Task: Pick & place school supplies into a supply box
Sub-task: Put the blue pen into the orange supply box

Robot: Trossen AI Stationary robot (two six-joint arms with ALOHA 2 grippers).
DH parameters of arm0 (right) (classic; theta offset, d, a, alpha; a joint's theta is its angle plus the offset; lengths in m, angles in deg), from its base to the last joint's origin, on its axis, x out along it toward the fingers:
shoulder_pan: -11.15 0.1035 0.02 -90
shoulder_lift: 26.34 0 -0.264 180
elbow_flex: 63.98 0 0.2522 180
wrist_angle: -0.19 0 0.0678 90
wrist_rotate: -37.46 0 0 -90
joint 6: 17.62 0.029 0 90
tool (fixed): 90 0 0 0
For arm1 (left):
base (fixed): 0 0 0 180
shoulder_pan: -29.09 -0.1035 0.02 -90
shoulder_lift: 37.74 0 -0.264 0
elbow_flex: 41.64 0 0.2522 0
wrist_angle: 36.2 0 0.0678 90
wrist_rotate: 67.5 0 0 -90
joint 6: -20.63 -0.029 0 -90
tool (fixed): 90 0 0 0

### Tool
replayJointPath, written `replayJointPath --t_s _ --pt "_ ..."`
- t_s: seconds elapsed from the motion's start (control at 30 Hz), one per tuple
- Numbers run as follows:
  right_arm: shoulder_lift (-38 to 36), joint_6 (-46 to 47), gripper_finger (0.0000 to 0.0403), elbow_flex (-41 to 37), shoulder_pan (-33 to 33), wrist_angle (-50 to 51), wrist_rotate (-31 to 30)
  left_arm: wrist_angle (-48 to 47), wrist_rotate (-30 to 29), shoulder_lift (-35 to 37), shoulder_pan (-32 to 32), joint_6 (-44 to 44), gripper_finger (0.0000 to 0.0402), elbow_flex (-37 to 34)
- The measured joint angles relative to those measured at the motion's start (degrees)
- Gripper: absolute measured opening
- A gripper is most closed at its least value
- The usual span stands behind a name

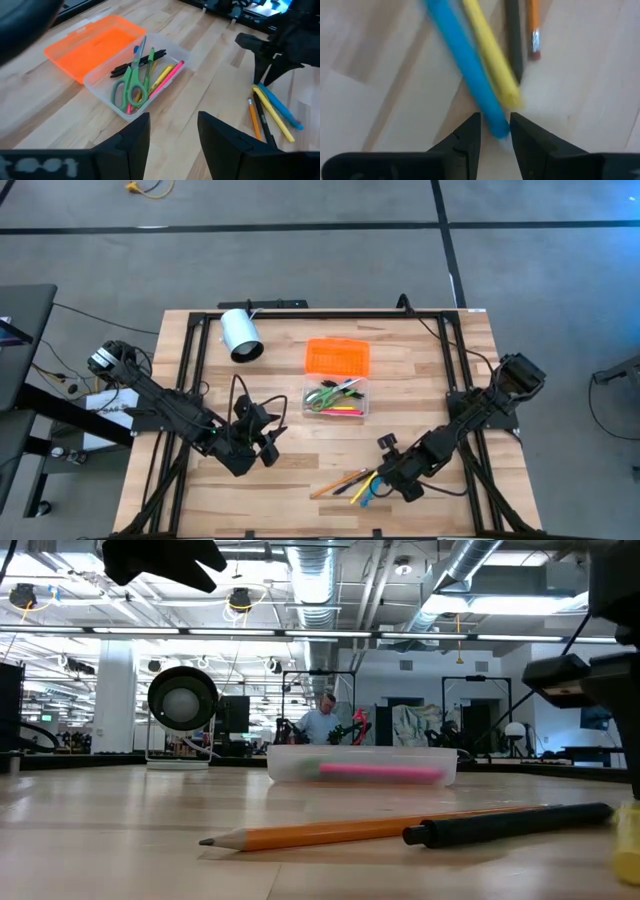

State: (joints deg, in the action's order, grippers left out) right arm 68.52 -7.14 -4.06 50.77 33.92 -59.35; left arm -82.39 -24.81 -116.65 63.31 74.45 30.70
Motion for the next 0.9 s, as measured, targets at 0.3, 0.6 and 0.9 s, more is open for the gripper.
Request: replayJointPath --t_s 0.3,0.6,0.9 --pt "0.0 4.7 0.0098 -0.9 0.1 0.5 1.1 -0.1 -0.1 0.0 0.0 0.2 0.0153 0.0" --pt "0.1 6.0 0.0098 -1.0 0.1 -2.4 1.1 -0.4 -0.6 0.0 -0.1 -0.6 0.0153 0.0" --pt "0.1 6.0 0.0098 -1.0 0.1 -3.1 0.9 -0.7 -0.6 0.0 -0.1 -0.6 0.0153 0.0"
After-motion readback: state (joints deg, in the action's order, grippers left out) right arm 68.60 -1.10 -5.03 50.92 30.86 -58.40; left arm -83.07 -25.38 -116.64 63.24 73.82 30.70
